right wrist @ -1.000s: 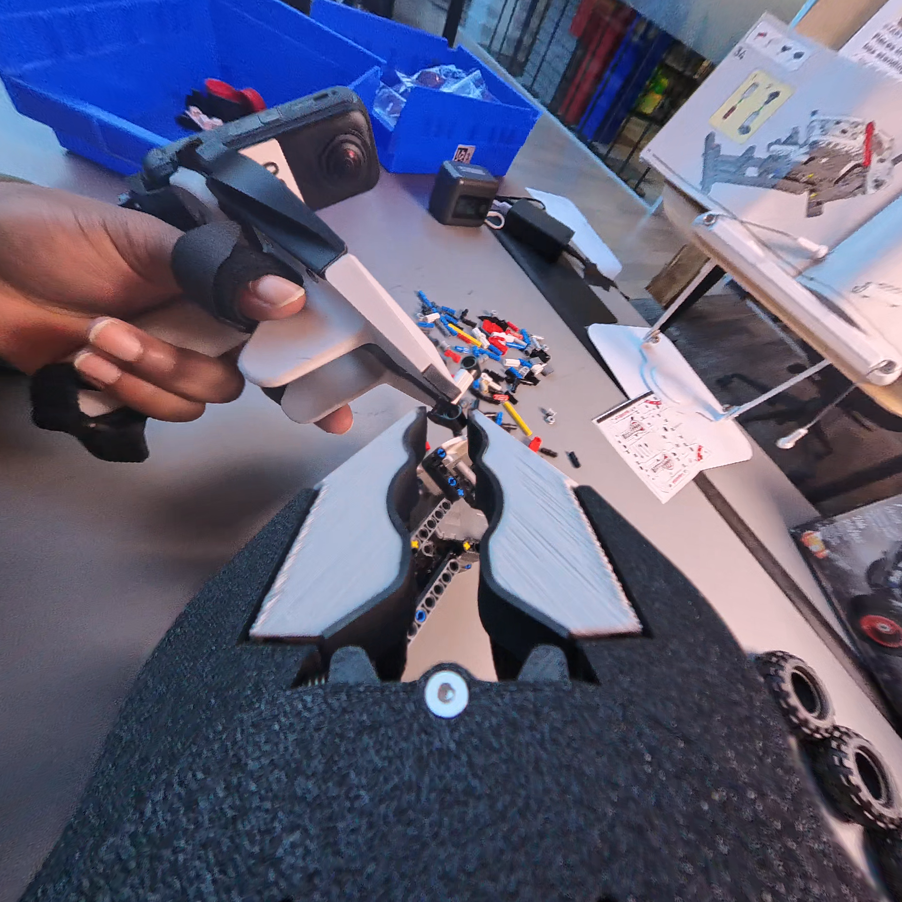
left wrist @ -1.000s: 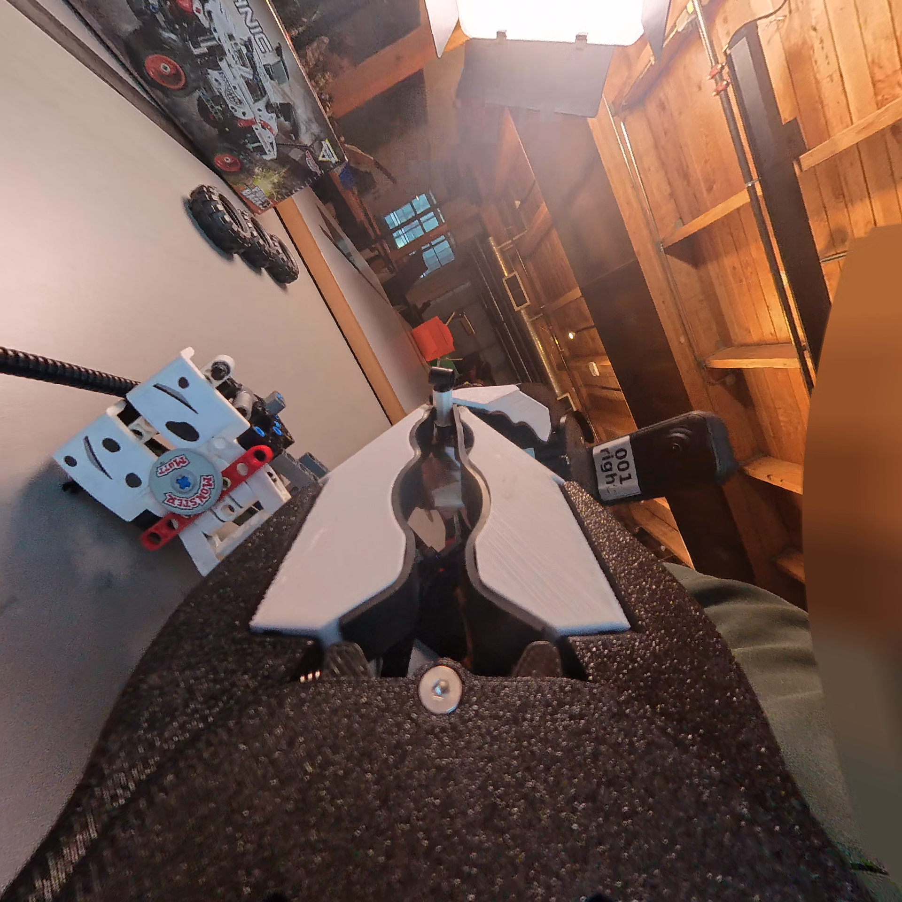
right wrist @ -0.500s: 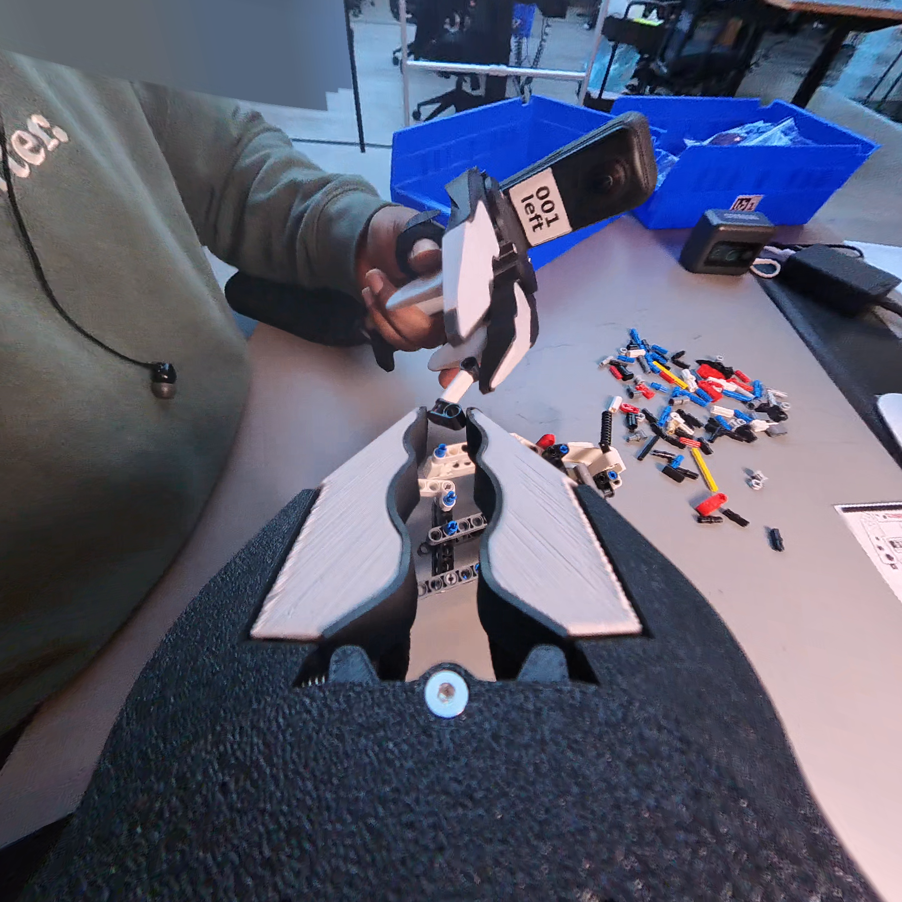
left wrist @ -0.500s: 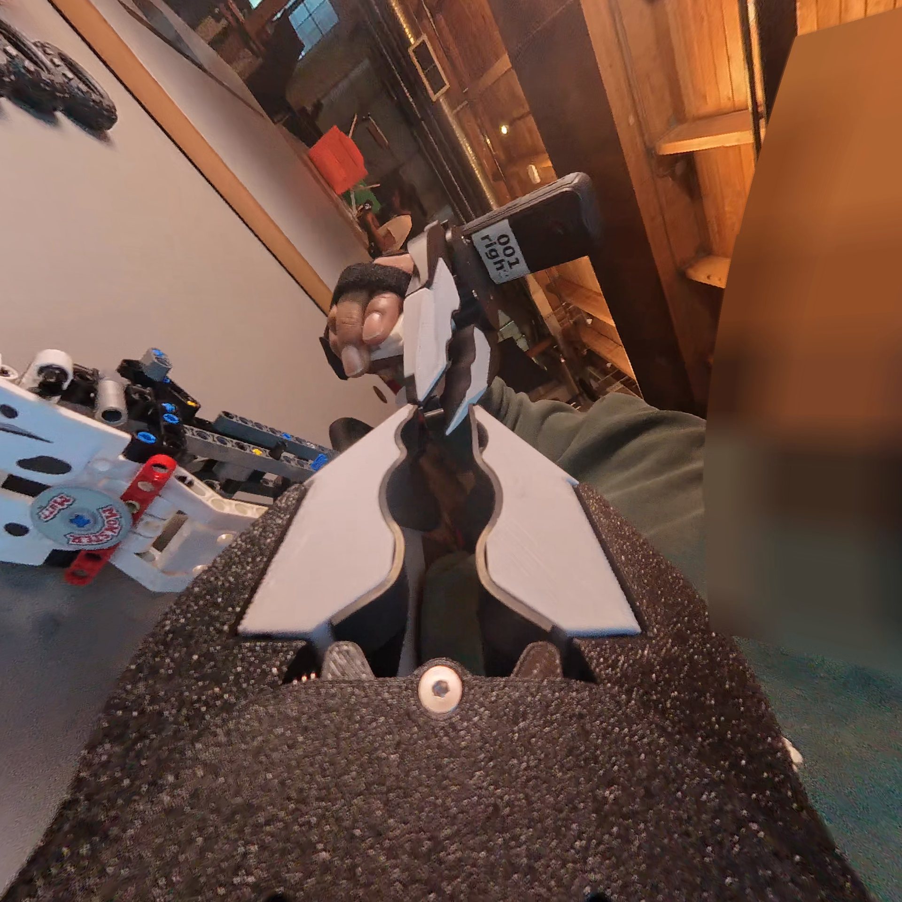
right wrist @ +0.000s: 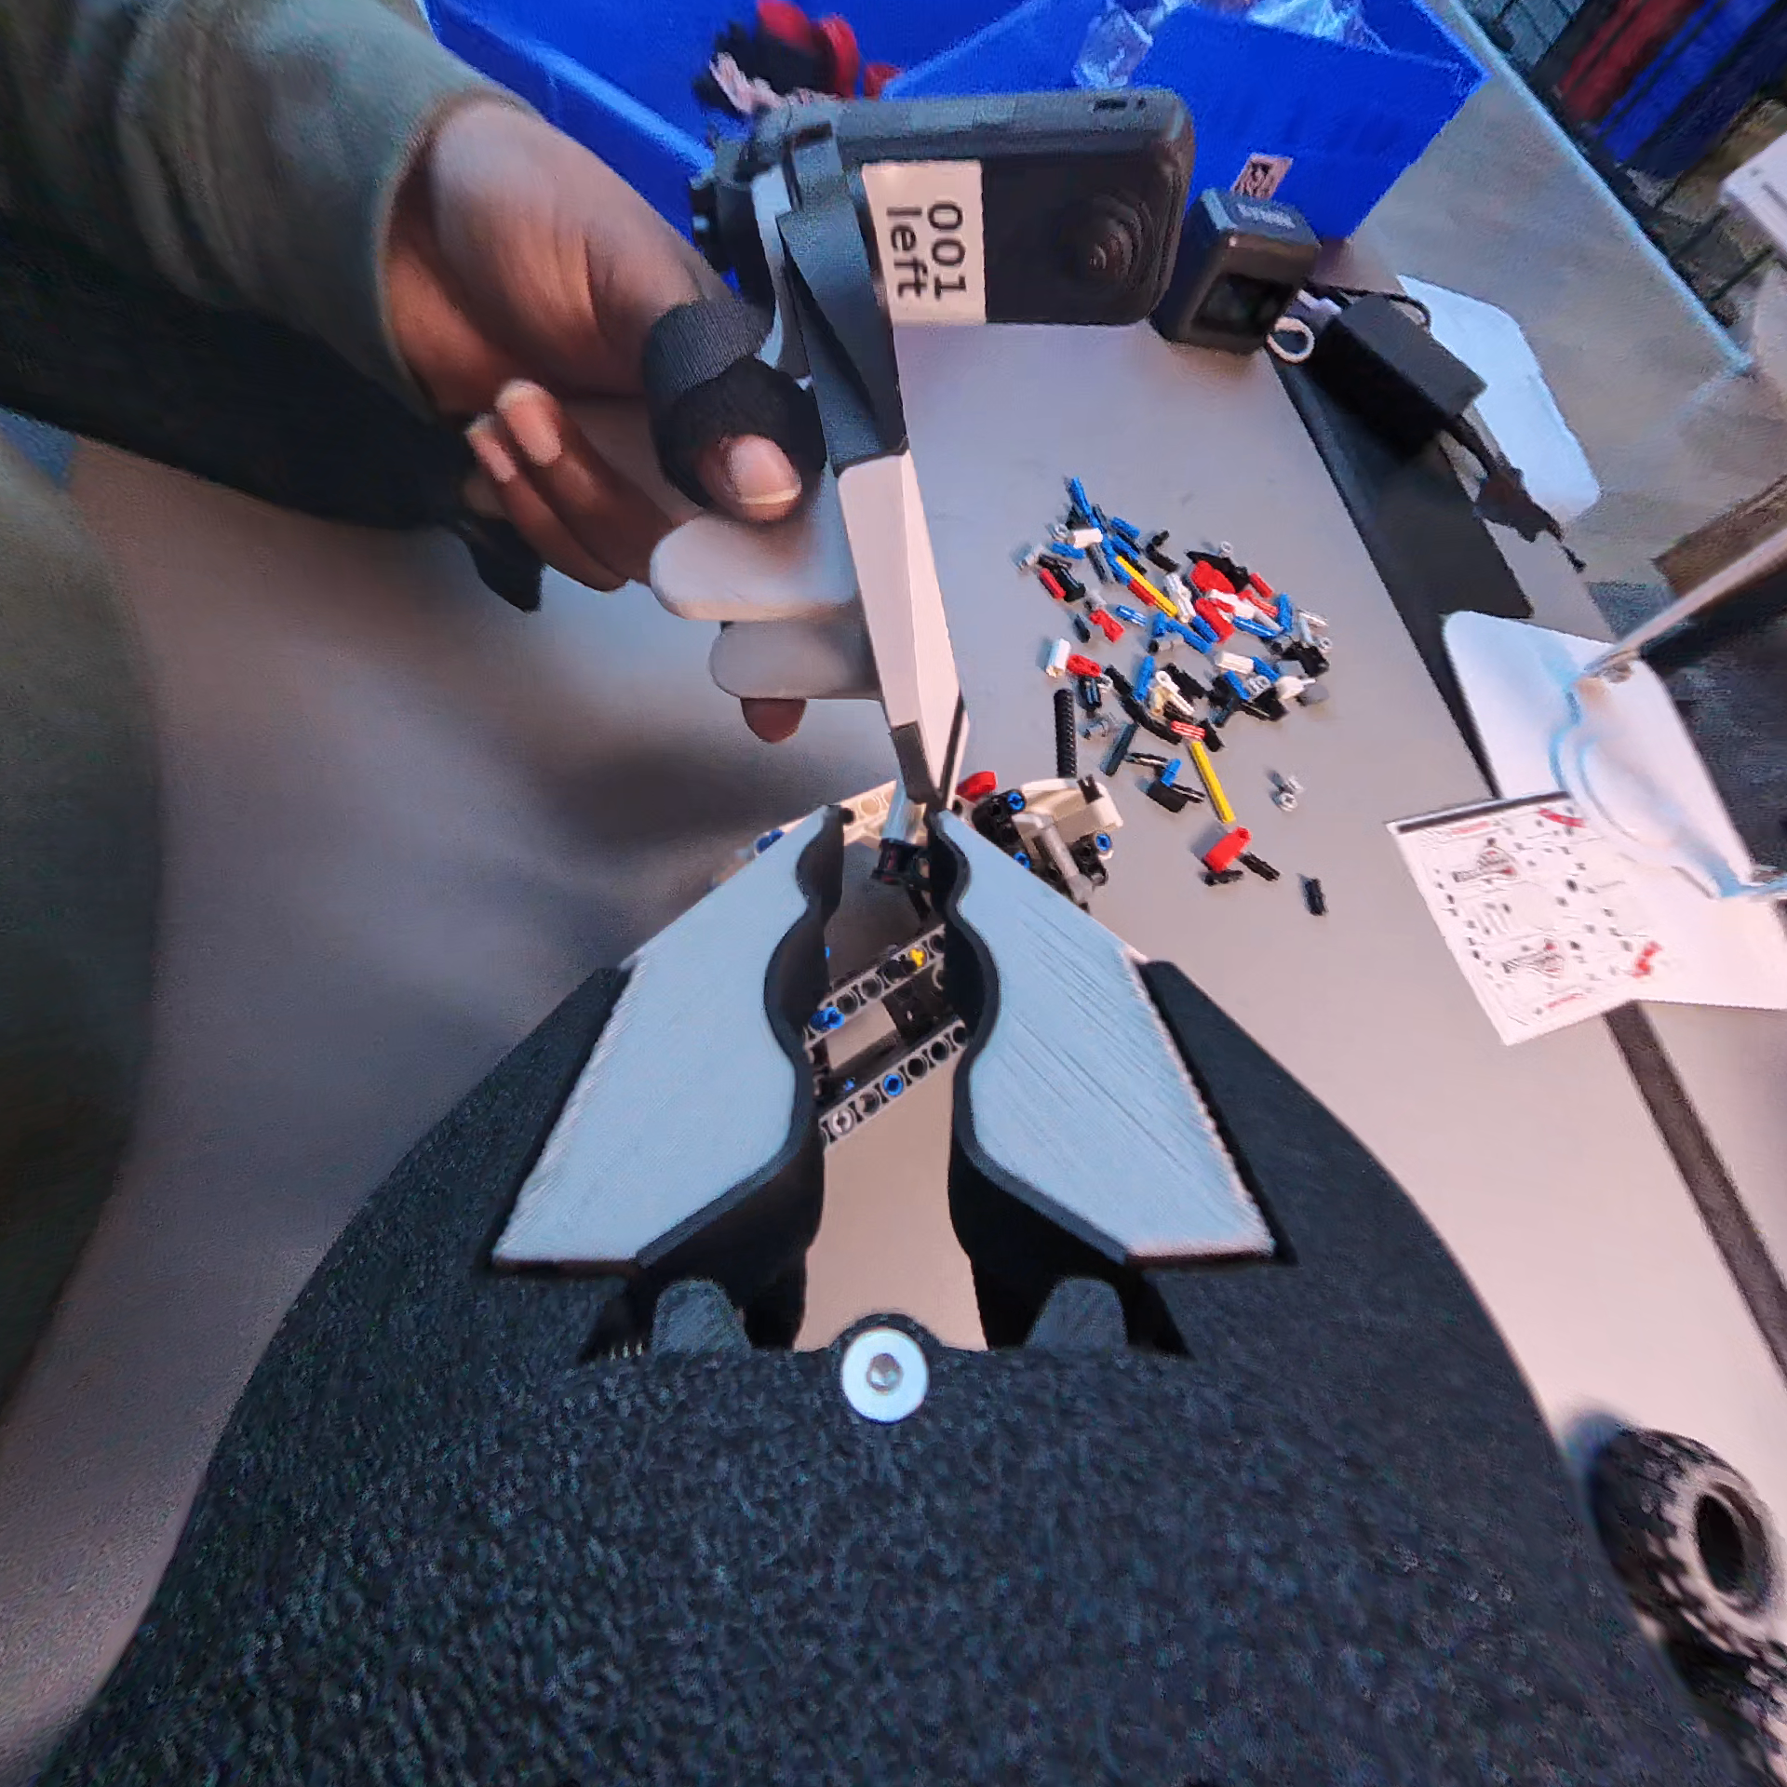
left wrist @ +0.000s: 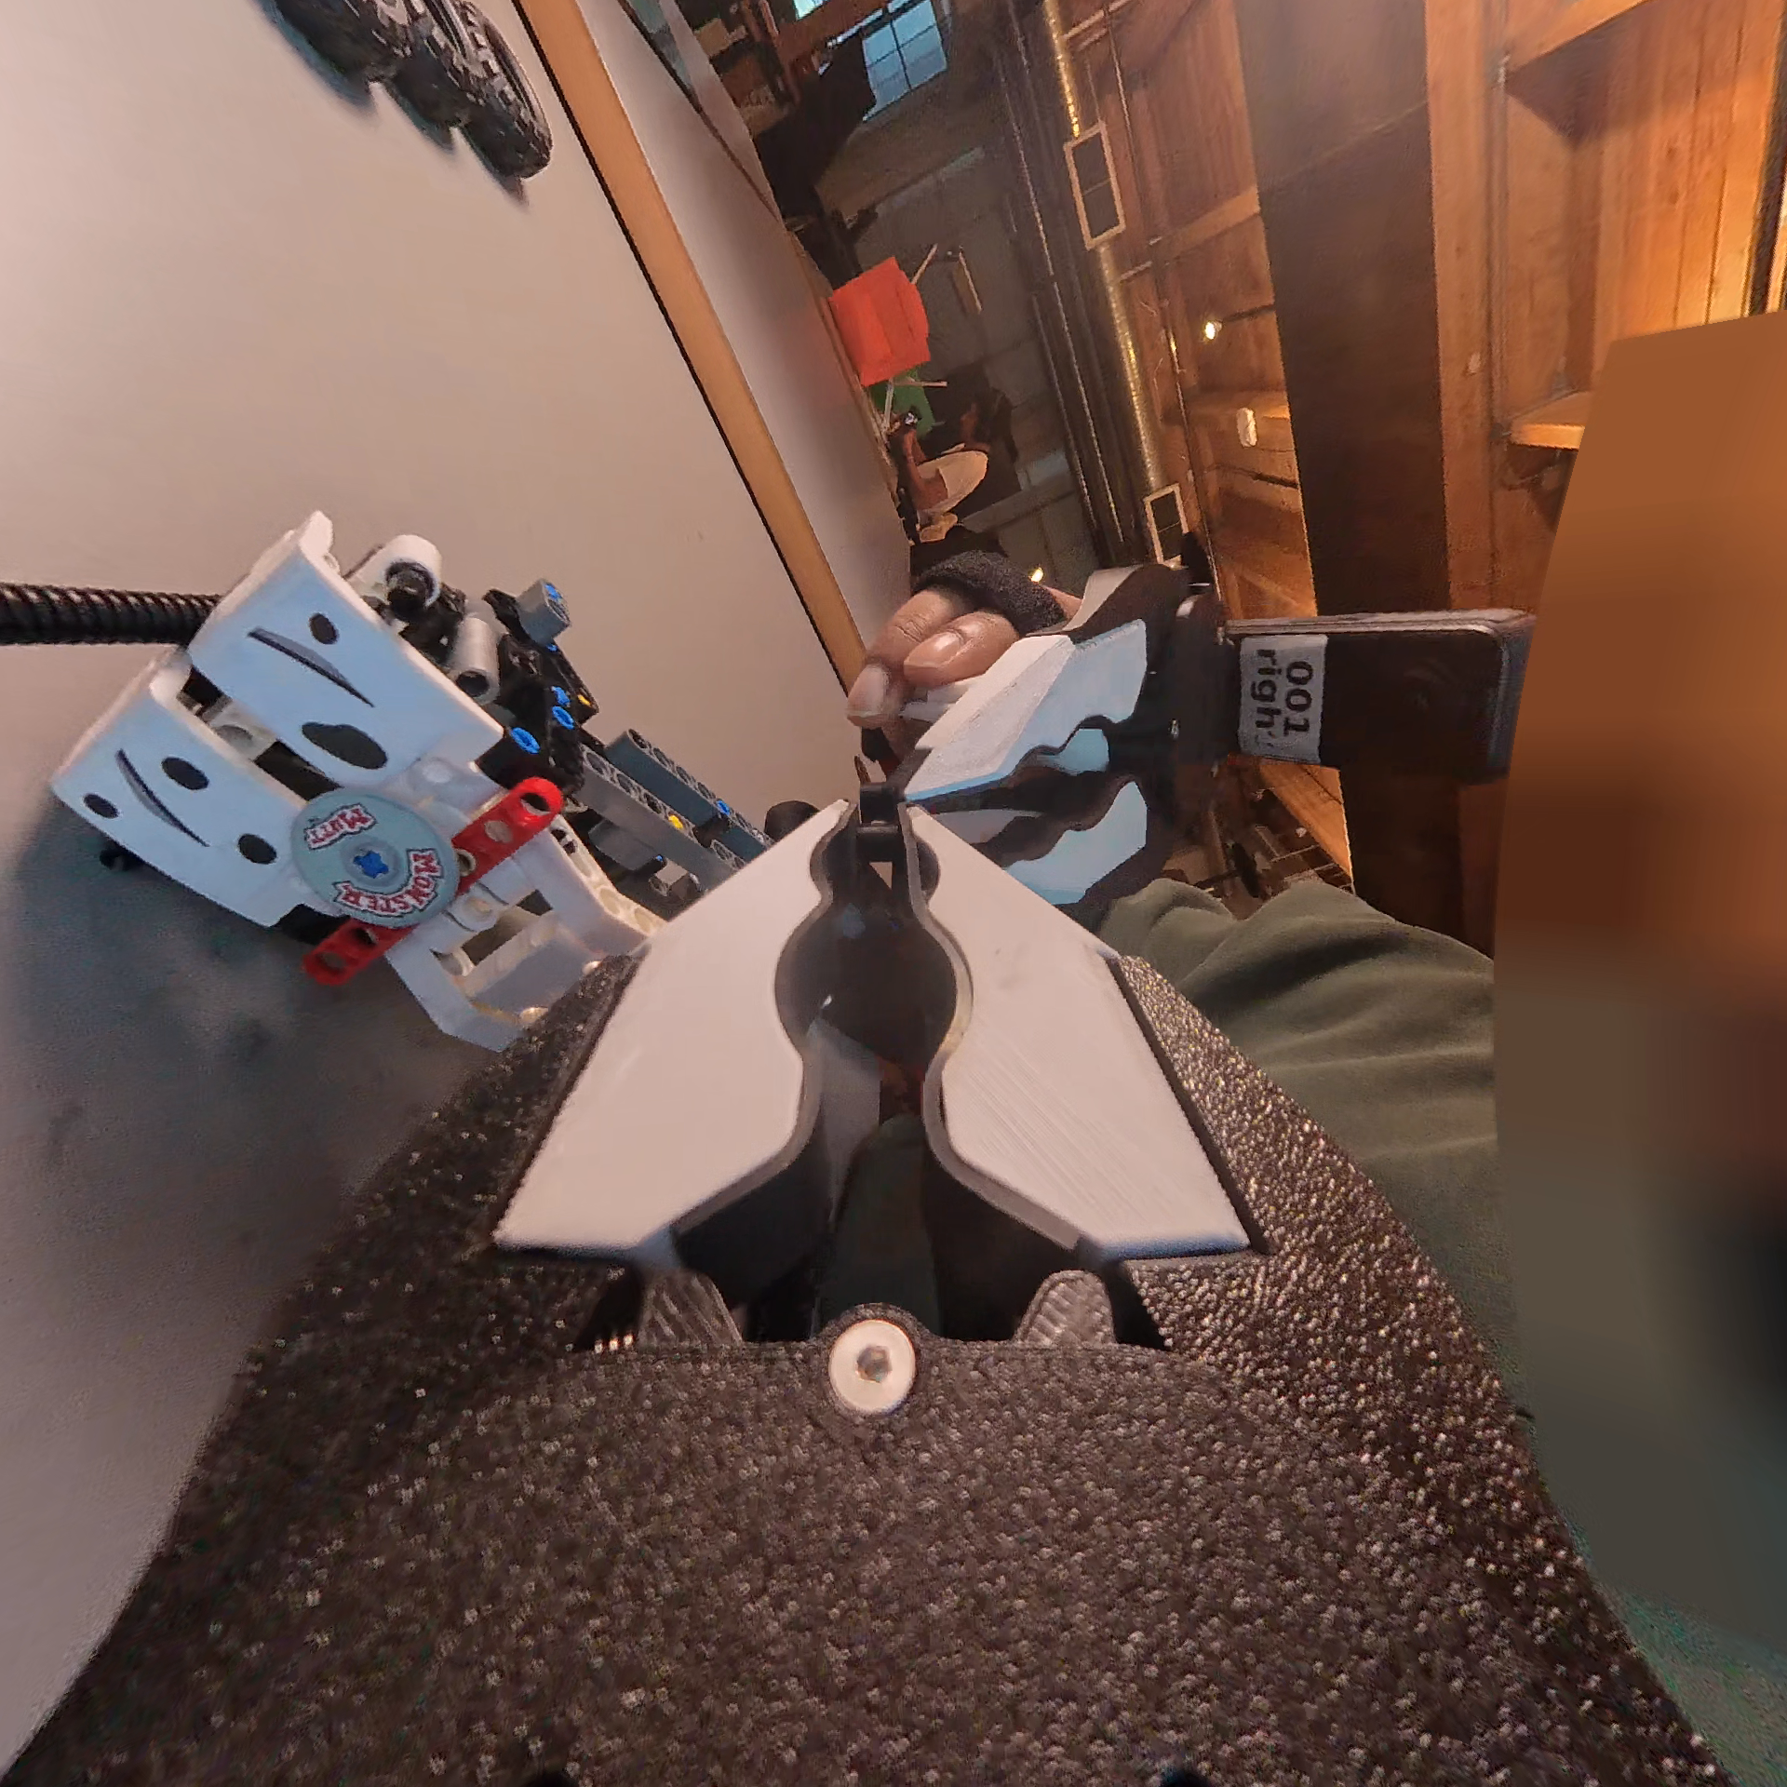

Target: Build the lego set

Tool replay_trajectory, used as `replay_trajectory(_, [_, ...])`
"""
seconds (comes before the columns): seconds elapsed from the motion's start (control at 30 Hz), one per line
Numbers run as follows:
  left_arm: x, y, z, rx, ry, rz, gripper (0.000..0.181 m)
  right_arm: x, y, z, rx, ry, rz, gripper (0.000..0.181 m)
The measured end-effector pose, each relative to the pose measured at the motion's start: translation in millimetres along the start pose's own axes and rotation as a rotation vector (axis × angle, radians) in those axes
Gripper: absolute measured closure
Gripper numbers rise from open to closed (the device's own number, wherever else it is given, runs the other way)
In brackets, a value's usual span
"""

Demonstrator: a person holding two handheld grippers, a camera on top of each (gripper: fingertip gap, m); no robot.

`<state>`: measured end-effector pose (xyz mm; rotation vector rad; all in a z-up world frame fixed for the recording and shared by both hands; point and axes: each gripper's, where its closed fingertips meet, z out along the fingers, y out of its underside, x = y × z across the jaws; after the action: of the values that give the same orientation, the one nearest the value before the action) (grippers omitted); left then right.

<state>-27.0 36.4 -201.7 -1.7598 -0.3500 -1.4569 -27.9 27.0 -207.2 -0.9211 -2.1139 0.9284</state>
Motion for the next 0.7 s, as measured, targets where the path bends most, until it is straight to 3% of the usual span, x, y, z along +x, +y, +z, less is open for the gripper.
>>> replay_trajectory(0.23, [-2.4,4.2,1.4,-0.005,-0.028,-0.016,0.173,1.8,6.2,8.2,-0.131,0.014,-0.087,0.175])
replay_trajectory(0.33, [6.1,-1.0,-6.3,0.01,0.021,0.087,0.159,-1.7,6.6,6.6,-0.116,-0.07,0.009,0.176])
replay_trajectory(0.43, [4.7,9.9,-21.1,-0.121,0.001,0.43,0.154,-7.3,8.7,-2.5,-0.099,-0.198,0.189,0.175])
replay_trajectory(0.57, [-25.7,26.7,-27.2,-0.382,-0.22,1.034,0.133,-20.2,11.0,-5.6,-0.15,-0.318,0.326,0.175])
replay_trajectory(0.7, [-35.8,32.9,-17.7,-0.544,-0.185,1.271,0.133,-19.8,19.1,0.9,-0.226,-0.345,0.309,0.175])
